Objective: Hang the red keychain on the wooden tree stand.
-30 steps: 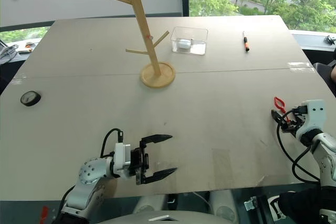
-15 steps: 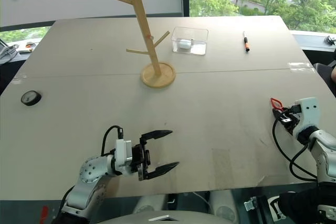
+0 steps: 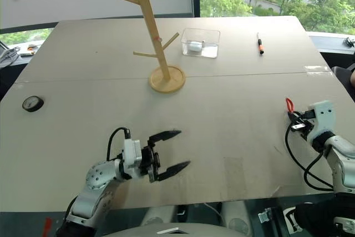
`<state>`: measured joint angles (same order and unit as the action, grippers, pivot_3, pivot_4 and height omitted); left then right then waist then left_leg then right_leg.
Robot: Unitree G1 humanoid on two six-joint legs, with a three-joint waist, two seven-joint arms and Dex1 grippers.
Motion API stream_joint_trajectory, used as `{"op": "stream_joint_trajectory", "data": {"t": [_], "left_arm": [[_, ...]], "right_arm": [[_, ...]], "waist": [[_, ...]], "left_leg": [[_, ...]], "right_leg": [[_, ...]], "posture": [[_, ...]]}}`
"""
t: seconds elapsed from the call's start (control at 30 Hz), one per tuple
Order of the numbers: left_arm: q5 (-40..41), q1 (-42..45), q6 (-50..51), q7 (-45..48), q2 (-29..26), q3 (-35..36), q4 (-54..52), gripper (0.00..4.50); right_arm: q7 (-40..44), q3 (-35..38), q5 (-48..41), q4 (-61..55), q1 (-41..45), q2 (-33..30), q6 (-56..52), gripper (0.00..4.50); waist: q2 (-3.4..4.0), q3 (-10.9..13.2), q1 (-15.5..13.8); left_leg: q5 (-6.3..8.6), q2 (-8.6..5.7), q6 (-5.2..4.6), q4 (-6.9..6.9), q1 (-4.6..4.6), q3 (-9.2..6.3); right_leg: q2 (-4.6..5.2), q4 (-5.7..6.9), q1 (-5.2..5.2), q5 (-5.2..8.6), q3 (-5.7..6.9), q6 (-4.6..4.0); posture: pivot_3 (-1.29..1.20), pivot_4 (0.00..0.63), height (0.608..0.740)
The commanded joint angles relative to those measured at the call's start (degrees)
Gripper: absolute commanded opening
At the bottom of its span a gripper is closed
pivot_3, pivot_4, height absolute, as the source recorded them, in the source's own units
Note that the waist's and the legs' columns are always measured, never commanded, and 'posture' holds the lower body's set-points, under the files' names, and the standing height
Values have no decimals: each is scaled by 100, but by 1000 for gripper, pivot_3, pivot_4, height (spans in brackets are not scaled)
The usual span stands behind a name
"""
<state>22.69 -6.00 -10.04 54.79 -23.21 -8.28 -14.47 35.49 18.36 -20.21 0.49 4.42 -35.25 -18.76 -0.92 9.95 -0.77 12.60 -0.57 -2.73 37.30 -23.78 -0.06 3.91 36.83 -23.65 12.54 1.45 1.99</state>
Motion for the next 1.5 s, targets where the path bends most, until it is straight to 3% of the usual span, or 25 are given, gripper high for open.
{"op": "stream_joint_trajectory", "data": {"t": [0.03, 0.23, 0.53, 0.9, 1.5], "left_arm": [[203, 467, 744, -965, 103, 413, -824, 4500], [597, 1220, 1972, -2084, -1, 1121, -1557, 4500], [1281, 2081, 3606, -3094, -489, 1957, -1801, 4500], [1416, 2387, 4087, -3462, -537, 2341, -1588, 4500], [1440, 2605, 4263, -3544, -493, 2408, -1427, 4500]], "right_arm": [[0, -348, 39, -1157, 553, 36, 348, 59], [-212, -1420, 505, -1957, 1598, 449, 475, 59], [-975, -2736, 2508, -1177, 2925, 1014, 1847, 59], [-1161, -3135, 2773, -220, 3487, 1961, 2488, 59], [-1170, -3342, 2872, 702, 3906, 2711, 2965, 59]], "waist": [[2, 2, 13], [-4, 5, -3], [-15, 13, 2], [-16, 16, 18], [-16, 16, 27]], "left_leg": [[0, 2, 0, 0, 0, 0], [1, 10, 3, 0, -4, -10], [-1, 0, 4, 7, -5, -13], [-14, 1, 27, 2, -4, -14], [-20, 0, 37, -1, -3, -16]], "right_leg": [[-3, 0, 0, -1, 0, 2], [-25, -1, 0, -17, 5, 18], [-22, 0, 1, -27, 7, 4], [-25, 0, -1, -28, 4, 0], [-24, 2, -2, -29, 4, -2]], "posture": [[0, 150, 740], [0, 150, 740], [0, 150, 740], [0, 150, 740], [0, 150, 740]]}}
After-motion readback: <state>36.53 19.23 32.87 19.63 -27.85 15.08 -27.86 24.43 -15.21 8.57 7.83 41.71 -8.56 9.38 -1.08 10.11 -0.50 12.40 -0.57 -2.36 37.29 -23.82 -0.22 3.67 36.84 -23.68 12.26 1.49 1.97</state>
